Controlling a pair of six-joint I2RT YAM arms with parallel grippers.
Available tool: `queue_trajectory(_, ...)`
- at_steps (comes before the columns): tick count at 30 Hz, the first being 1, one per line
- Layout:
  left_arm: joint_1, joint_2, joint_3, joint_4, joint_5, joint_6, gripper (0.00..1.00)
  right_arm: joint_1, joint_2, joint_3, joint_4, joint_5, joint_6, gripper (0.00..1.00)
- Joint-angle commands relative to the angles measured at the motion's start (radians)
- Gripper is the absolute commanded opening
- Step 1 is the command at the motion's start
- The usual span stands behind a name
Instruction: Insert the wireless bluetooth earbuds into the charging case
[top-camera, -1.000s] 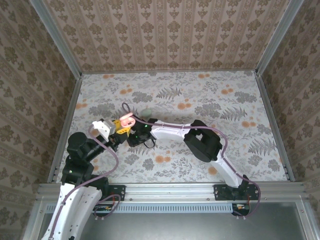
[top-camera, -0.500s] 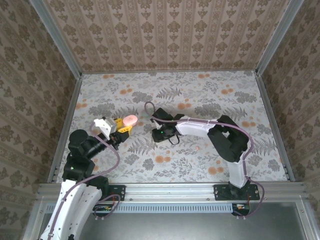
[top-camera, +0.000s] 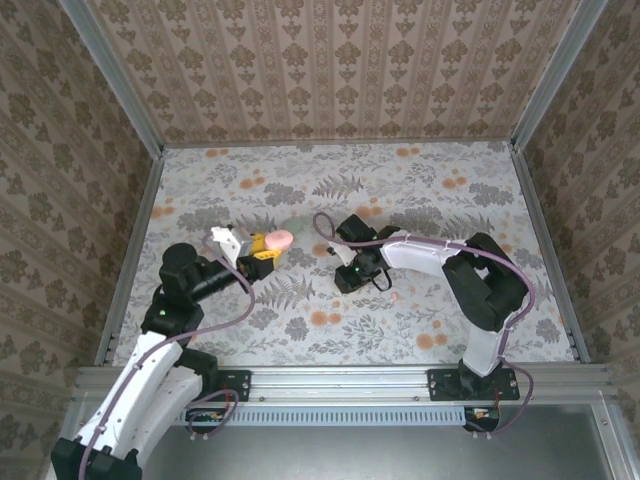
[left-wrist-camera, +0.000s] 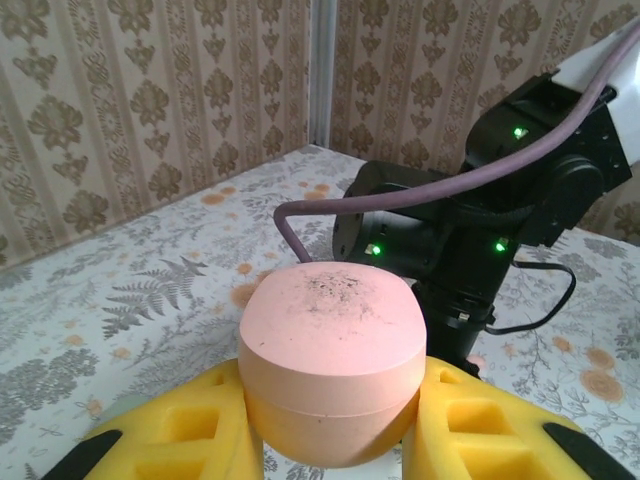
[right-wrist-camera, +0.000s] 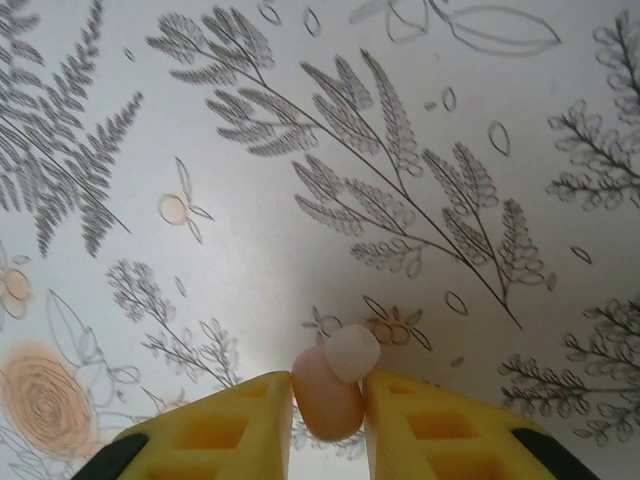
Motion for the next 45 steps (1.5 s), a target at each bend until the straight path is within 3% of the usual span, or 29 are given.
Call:
queue_trajectory(1, -0.023, 0.012, -0.005, 0.062, 0.001, 0.009, 0.20, -0.037, -0.034, 0.013, -0.059, -0.006, -0.071, 0.37)
queue_trajectory(4, -0.032, 0.020, -0.004, 0.058, -0.009, 0.022, 0.20, -0.057, -0.067, 0.020, -0.094, 0.001, -0.072, 0.48)
queue_trajectory(8, -0.035, 0.026, -0.004, 0.053, -0.017, 0.032, 0.20, -0.079, -0.129, 0.022, -0.127, 0.023, -0.042, 0.50)
queue_trajectory(11, -0.036, 0.043, -0.012, 0.061, -0.016, 0.033, 0.20, -0.086, -0.215, -0.004, -0.115, 0.001, 0.026, 0.48)
queue_trajectory(17, -0.039, 0.145, -0.021, 0.186, 0.043, -0.032, 0.20, -0.066, -0.451, -0.112, 0.051, -0.165, 0.223, 0.43)
queue_trajectory(24, -0.061, 0.299, 0.001, 0.333, 0.120, -0.086, 0.19, 0.027, -0.601, -0.086, 0.110, -0.125, 0.330, 0.36)
queue_trajectory(45, -0.158, 0.390, 0.025, 0.391, 0.115, -0.090, 0.18, 0.062, -0.444, 0.090, 0.155, -0.262, 0.337, 0.29)
